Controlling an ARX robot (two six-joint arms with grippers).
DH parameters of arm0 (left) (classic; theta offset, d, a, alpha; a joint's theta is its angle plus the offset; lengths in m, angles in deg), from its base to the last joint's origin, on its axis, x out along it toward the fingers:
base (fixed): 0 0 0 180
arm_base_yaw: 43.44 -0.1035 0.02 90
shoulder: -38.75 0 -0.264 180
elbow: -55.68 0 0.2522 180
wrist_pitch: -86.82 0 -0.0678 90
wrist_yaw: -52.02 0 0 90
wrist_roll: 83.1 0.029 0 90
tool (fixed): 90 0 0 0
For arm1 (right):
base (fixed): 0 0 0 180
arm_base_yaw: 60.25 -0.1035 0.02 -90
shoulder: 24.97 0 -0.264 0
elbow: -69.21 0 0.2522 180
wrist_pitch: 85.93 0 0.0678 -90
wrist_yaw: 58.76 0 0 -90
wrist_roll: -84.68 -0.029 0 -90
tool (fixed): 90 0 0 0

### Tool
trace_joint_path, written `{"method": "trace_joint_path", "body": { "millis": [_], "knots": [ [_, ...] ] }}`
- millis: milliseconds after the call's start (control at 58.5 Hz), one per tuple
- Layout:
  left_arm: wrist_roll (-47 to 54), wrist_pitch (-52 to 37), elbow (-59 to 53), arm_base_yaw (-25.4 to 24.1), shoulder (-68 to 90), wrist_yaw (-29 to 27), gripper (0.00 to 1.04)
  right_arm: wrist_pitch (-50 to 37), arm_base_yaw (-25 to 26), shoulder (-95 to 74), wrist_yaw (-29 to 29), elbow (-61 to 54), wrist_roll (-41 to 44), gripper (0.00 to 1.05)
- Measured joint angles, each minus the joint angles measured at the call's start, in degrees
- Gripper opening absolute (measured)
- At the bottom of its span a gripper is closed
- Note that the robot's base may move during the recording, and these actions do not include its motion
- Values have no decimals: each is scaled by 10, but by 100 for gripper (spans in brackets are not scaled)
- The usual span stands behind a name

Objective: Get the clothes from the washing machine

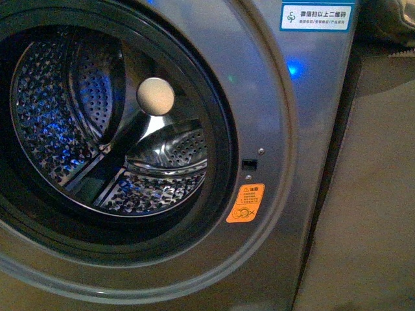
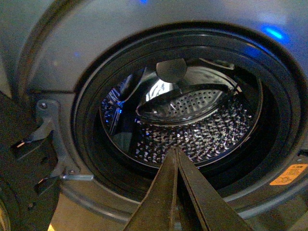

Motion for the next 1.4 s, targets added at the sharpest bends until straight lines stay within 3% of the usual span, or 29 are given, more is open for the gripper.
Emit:
{"method": "trace_joint_path", "body": {
  "millis": [256,308,393,1179,1264,1401],
  "knots": [
    [0,-30,-101,-39,-66,40,4,0,0,0,0,0,0,2],
    [0,-33,-121,-77,-83,90,4,0,0,0,0,0,0,2],
    [0,-37,-141,-99,-102,95,4,0,0,0,0,0,0,2],
    [1,-1,-230,-101,-231,100,4,0,0,0,0,0,0,2],
    [1,83,-242,-101,-314,101,4,0,0,0,0,0,0,2],
    [2,86,-242,-101,-337,100,4,0,0,0,0,0,0,2]
  ]
}}
